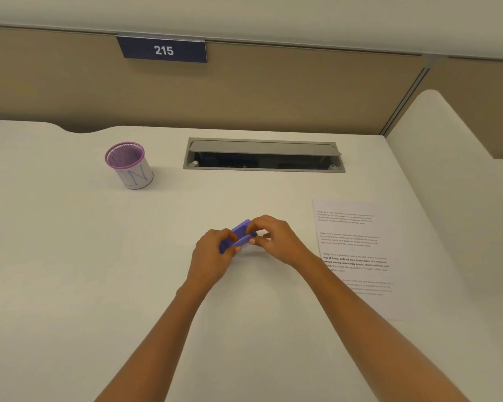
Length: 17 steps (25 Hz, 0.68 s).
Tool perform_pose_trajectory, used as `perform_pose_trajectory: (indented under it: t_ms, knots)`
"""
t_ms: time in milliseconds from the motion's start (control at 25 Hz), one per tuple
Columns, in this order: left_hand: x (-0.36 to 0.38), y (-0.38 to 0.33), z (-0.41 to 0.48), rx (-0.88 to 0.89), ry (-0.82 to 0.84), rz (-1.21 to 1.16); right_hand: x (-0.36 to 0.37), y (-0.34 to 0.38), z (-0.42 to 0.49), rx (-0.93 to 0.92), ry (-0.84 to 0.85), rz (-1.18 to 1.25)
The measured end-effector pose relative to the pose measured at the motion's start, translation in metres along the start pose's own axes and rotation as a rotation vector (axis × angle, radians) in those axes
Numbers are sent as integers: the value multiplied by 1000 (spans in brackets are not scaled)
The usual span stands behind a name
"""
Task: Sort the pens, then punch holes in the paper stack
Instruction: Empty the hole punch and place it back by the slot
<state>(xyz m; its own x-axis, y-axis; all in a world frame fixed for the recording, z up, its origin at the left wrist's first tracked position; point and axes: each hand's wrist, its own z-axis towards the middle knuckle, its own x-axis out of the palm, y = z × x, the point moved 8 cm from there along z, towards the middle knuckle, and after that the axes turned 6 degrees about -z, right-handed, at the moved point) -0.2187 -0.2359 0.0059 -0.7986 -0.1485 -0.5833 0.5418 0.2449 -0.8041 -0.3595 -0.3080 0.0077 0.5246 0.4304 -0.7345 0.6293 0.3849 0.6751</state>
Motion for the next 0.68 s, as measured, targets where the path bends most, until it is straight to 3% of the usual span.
perform_pose_trajectory:
  t_ms: [160, 240, 440, 680]
  knots:
    - [5, -2, -9, 265, 67, 238, 17, -4, -24, -74, -61, -57]
    - [4, -3, -9, 323, 69, 209, 19, -8, -30, -75, -113, -37]
    - [-9, 16, -4, 140, 64, -50, 21, -7, -35, -46, -165, 19]
    - [-41, -12, 17, 156, 45, -219, -11, 12, -18, 5, -210, 257]
